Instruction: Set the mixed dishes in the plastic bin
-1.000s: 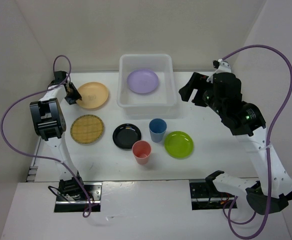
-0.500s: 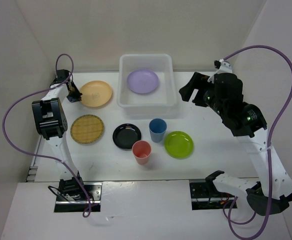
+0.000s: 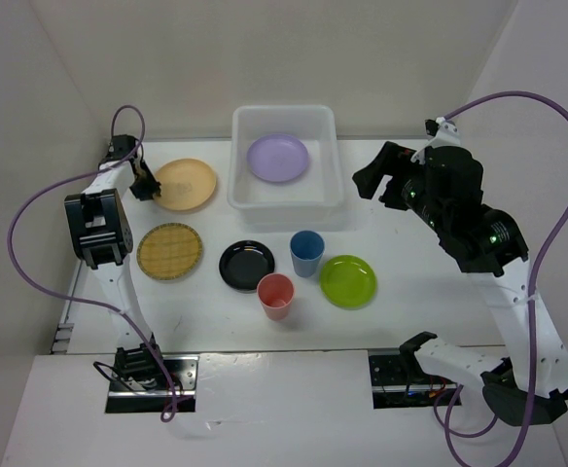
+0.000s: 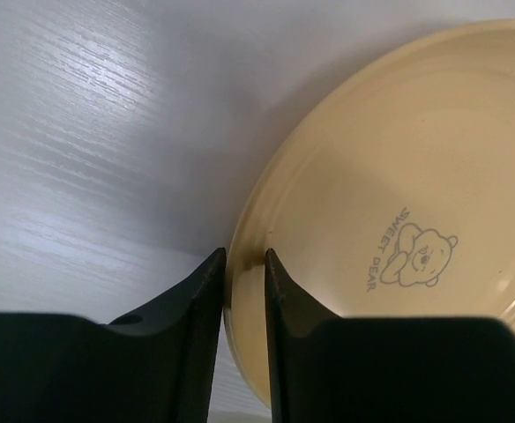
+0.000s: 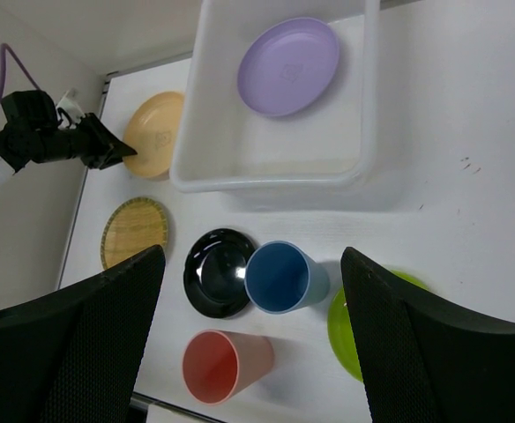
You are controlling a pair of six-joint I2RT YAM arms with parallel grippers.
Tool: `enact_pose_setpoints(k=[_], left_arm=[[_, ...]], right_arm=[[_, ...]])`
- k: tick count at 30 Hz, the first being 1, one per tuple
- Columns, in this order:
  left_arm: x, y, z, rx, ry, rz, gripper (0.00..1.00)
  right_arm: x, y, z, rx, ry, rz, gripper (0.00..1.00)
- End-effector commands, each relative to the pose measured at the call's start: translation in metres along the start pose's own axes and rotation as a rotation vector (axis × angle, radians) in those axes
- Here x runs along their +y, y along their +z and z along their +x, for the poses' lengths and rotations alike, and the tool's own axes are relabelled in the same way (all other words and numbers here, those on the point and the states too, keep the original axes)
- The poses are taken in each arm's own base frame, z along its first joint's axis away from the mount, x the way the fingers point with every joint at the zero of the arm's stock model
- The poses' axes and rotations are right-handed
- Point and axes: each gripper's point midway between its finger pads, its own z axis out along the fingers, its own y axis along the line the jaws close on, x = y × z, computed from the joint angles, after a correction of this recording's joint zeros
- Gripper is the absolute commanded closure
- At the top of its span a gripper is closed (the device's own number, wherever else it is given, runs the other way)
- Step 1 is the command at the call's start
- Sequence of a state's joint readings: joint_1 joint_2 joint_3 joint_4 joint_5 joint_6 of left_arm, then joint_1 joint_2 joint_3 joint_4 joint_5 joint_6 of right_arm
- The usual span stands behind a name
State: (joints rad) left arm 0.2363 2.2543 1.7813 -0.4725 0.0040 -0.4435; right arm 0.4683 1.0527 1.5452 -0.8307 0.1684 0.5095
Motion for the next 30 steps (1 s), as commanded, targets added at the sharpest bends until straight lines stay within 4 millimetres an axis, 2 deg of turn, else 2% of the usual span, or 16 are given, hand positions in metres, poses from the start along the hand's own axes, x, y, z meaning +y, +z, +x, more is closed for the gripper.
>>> enact_pose_setpoints(k=[1, 3, 4, 6, 8, 11, 14, 15, 18, 25, 29, 30], left_arm=[[0.006, 0.006, 0.004, 0.027, 0.03, -0.026, 0.69], [0.004, 0.005, 0.0, 0.017, 0.03, -0.022, 0.78], [0.004, 0.005, 0.0, 0.017, 0.03, -0.022, 0.89], [0.004, 0.005, 0.0, 0.017, 0.03, -0.022, 0.99], [0.004, 0.005, 0.0, 0.017, 0.03, -0.022, 1.0], [0.008, -0.012, -0.01, -0.016, 0.031, -0.059, 1.0], [-0.001, -0.044, -0.034, -0.094, 0.006, -0.039, 1.0], [-0.003, -0.065, -0.049, -0.137, -0.003, -0.015, 1.0], [-0.009, -0.097, -0.067, -0.201, -0.019, 0.017, 1.0], [-0.028, -0.152, -0.087, -0.301, -0.032, 0.108, 1.0], [-0.055, -0.191, -0.095, -0.355, -0.041, 0.224, 1.0], [-0.058, -0.192, -0.094, -0.347, -0.048, 0.242, 1.0]], right_arm=[[0.0, -0.007, -0.01, -0.046, 0.021, -0.004, 0.14], [0.0, -0.007, -0.01, -0.046, 0.021, -0.004, 0.14], [0.0, -0.007, -0.01, -0.046, 0.021, -0.004, 0.14], [0.0, -0.007, -0.01, -0.046, 0.021, -0.004, 0.14], [-0.001, -0.005, -0.007, -0.038, 0.02, 0.001, 0.14], [-0.001, -0.005, -0.007, -0.038, 0.02, 0.001, 0.14], [-0.001, -0.005, -0.007, -0.038, 0.02, 0.001, 0.14], [-0.001, -0.005, -0.007, -0.038, 0.02, 0.001, 0.14], [-0.001, -0.009, -0.009, -0.046, 0.021, -0.004, 0.14], [0.004, -0.005, -0.006, -0.038, 0.031, -0.034, 0.14], [0.006, -0.005, -0.005, -0.032, 0.04, -0.043, 0.14], [0.005, -0.003, -0.002, -0.025, 0.039, -0.039, 0.14]])
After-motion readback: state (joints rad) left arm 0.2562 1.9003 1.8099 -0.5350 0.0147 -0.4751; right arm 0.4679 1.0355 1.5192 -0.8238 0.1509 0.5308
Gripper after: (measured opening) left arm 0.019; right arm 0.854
